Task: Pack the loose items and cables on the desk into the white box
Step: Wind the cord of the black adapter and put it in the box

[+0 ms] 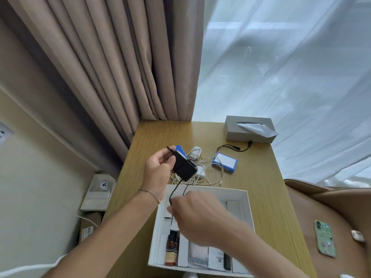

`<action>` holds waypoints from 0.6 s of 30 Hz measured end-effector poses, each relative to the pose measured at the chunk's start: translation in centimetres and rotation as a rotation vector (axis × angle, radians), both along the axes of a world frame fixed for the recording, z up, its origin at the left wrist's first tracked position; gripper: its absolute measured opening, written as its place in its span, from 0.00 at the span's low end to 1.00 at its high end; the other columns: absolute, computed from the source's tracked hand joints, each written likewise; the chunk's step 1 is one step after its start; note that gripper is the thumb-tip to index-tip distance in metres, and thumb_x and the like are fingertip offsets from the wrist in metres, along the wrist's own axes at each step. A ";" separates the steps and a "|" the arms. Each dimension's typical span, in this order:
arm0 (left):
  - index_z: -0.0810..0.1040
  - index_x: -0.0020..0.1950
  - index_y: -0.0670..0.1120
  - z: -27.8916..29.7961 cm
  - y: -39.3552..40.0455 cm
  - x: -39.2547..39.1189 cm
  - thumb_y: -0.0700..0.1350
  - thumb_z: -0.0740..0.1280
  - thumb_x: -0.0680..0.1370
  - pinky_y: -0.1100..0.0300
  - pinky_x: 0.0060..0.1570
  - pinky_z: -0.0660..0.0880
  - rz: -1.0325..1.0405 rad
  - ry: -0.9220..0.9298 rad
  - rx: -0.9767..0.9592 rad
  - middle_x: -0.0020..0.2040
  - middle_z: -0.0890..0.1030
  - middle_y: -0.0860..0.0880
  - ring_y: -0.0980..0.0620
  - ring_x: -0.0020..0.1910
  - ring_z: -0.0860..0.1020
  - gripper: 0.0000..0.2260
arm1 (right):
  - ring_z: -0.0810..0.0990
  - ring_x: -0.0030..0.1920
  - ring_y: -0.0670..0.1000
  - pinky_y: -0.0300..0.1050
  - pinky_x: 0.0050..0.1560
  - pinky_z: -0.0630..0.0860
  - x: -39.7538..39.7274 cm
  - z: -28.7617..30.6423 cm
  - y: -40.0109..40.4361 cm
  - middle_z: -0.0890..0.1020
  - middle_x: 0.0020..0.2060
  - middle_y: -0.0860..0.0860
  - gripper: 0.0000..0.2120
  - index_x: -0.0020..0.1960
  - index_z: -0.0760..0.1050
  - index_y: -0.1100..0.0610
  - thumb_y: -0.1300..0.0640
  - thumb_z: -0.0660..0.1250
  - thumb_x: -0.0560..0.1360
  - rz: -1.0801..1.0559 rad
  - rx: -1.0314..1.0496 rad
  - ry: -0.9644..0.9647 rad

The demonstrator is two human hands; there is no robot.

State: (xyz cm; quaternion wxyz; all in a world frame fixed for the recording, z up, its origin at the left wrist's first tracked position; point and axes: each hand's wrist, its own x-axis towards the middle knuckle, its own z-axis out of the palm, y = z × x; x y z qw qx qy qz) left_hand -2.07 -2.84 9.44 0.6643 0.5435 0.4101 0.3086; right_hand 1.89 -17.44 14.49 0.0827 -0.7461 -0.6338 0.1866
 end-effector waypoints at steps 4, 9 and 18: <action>0.81 0.56 0.49 0.0 -1.2 -1.4 0.27 0.63 0.77 0.63 0.58 0.77 -0.249 0.066 0.275 0.54 0.85 0.50 0.57 0.54 0.82 0.19 | 0.72 0.34 0.57 0.51 0.32 0.68 4.4 3.0 -0.6 0.71 0.29 0.48 0.10 0.41 0.68 0.51 0.56 0.61 0.81 -0.044 0.113 -0.044; 0.80 0.61 0.43 0.8 -2.1 -3.1 0.28 0.63 0.78 0.62 0.58 0.76 -0.542 -0.077 0.166 0.57 0.85 0.48 0.52 0.60 0.81 0.17 | 0.72 0.31 0.50 0.51 0.35 0.70 10.1 1.4 -0.9 0.73 0.27 0.47 0.14 0.39 0.70 0.47 0.57 0.61 0.82 -0.182 0.269 0.144; 0.79 0.61 0.38 2.5 -1.8 -2.1 0.38 0.65 0.74 0.52 0.50 0.77 -0.275 -0.384 -0.474 0.56 0.81 0.38 0.42 0.53 0.79 0.16 | 0.70 0.31 0.40 0.43 0.36 0.66 5.6 -8.7 0.2 0.75 0.27 0.40 0.20 0.35 0.77 0.47 0.66 0.59 0.80 -0.551 0.342 0.746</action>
